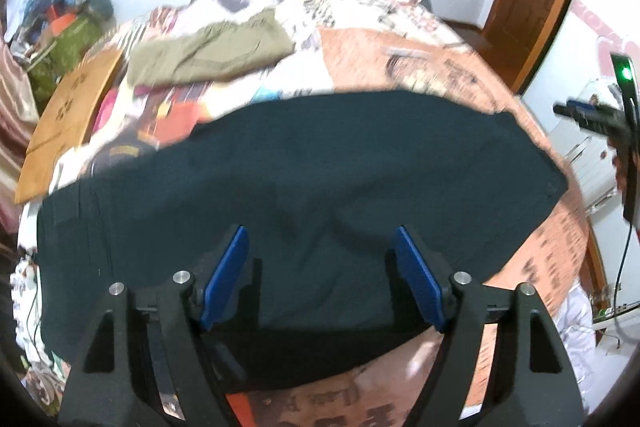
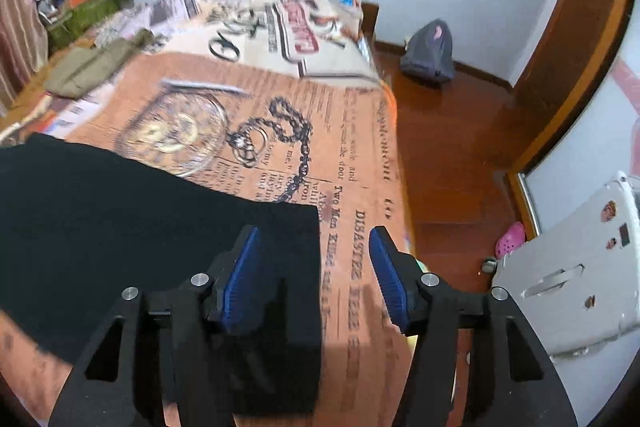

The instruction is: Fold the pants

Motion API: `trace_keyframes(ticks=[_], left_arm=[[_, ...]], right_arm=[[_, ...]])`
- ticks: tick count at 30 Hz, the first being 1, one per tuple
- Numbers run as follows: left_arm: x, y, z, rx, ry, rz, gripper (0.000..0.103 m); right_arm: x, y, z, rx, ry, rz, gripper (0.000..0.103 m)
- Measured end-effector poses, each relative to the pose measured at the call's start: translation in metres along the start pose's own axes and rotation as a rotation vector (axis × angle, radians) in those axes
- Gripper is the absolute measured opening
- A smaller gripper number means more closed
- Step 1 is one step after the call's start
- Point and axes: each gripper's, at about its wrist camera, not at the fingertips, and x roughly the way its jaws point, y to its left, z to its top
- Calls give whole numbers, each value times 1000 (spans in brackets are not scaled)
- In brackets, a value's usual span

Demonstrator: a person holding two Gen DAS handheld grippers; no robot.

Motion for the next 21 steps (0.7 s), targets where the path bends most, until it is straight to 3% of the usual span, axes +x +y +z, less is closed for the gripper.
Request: trace_keyframes(ticks=[5,10,17,21], left_arm=[[-13,-31,39,67,-85,-28,76],[-8,-67,71,112,-113,-86,80],[31,-107,87,151,-52,-139,81],[58,-122,80,183,14,-139,81]], right_arm=[[-42,6,-19,18,-60,29,65],[-54,11,-38,81,-73,79,67],[-36,11,-70,190,-37,104,70],[-16,5,-91,302,14,166,70]])
